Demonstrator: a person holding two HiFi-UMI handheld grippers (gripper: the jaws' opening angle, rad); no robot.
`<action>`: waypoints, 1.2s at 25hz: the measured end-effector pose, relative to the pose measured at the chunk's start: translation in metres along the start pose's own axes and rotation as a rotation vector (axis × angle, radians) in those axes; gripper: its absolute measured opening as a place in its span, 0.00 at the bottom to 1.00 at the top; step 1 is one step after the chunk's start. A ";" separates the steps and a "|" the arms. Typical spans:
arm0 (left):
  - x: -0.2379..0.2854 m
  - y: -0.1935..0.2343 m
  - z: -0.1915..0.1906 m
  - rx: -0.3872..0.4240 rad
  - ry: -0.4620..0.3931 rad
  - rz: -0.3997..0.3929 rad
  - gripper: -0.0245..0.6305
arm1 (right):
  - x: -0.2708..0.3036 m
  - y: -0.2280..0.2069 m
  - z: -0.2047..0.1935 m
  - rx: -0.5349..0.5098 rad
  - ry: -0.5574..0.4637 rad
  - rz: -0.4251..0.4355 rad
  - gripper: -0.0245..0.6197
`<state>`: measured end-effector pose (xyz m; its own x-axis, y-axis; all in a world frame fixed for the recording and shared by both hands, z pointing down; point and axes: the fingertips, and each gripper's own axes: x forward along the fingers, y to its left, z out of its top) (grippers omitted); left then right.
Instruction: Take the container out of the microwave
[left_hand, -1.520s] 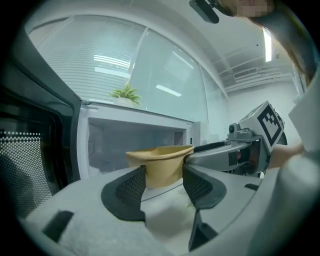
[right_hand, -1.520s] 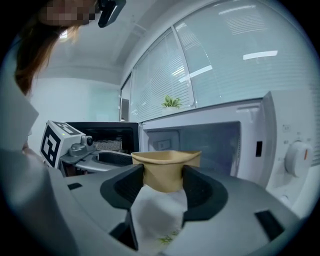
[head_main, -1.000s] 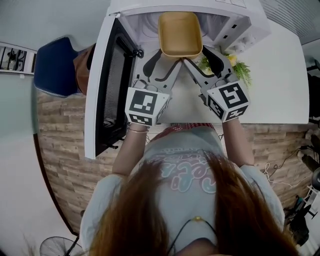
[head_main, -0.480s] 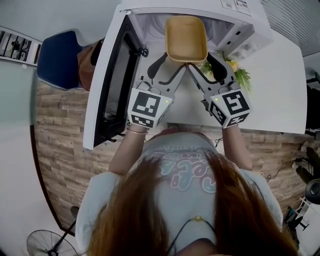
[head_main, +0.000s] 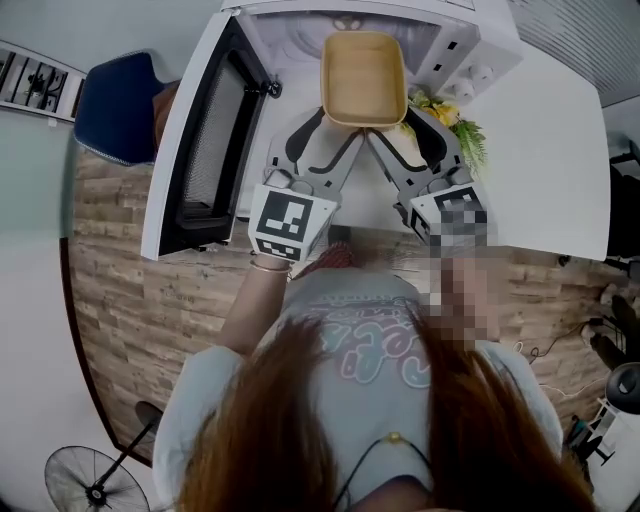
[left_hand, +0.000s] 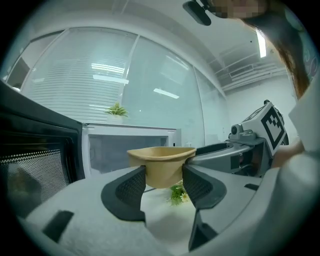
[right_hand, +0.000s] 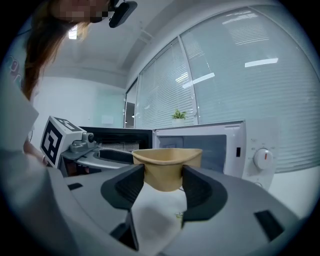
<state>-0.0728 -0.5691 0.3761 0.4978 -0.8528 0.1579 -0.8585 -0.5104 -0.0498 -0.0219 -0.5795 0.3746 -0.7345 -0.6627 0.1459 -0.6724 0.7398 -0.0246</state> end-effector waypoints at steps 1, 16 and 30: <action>-0.003 -0.007 0.001 0.002 -0.001 0.003 0.38 | -0.007 0.001 0.000 -0.001 -0.004 0.003 0.40; -0.052 -0.081 0.007 0.019 -0.025 0.062 0.38 | -0.089 0.032 -0.004 -0.020 -0.050 0.050 0.40; -0.112 -0.141 0.010 0.019 -0.055 0.123 0.38 | -0.157 0.075 -0.004 -0.044 -0.079 0.100 0.40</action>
<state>-0.0065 -0.4033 0.3551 0.3957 -0.9134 0.0955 -0.9111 -0.4035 -0.0841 0.0436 -0.4191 0.3541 -0.8037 -0.5913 0.0660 -0.5922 0.8058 0.0082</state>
